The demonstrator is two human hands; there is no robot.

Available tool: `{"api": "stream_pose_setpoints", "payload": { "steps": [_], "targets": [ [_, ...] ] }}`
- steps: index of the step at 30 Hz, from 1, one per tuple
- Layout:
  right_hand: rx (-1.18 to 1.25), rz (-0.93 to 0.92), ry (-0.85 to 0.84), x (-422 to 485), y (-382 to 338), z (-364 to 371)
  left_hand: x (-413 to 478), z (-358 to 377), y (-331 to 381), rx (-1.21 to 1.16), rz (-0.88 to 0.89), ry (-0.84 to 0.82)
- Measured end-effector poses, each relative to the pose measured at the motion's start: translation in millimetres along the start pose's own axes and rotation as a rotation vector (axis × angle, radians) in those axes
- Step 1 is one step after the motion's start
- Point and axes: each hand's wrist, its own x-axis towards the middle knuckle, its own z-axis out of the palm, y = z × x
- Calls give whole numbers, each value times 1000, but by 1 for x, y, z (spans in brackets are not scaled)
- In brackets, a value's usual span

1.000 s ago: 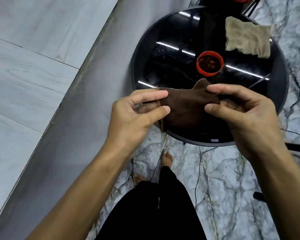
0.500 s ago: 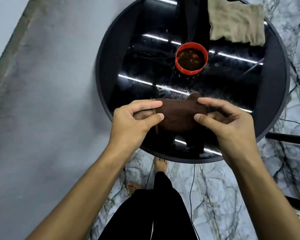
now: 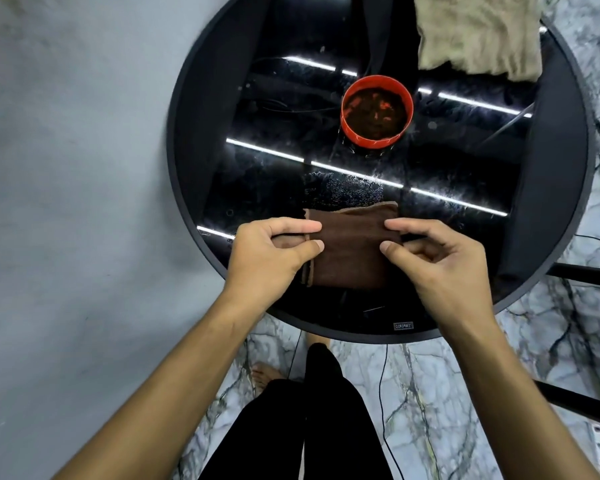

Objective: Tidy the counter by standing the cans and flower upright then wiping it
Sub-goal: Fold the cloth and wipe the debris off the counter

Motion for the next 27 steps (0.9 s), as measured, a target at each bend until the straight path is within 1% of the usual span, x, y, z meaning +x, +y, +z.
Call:
{"api": "stream_pose_setpoints", "payload": {
  "steps": [3, 5, 9, 11, 15, 18, 21, 27],
  "targets": [
    [-78, -14, 9, 0, 0, 1, 1, -1, -3, 47, 19, 3],
    [-176, -67, 30, -1, -3, -1, 0, -2, -4, 100, 63, -4],
    [-405, -191, 87, -7, -10, -6, -7, -2, -3, 265, 259, 55],
    [-498, -231, 88, -8, -14, -9, -11, -1, -2, 356, 360, 72],
    [-664, -265, -13, -9, -20, -14, -17, -2, 1, 514, 493, 80],
    [-770, -254, -101, -9, -28, -12, -19, -5, 5, 617, 515, 43],
    [-866, -286, -168, -11, -39, -7, -21, -12, 9, 716, 531, -26],
    [-951, -368, -235, -16, -71, 5, -34, -37, 23, 822, 578, -63]
  ]
}}
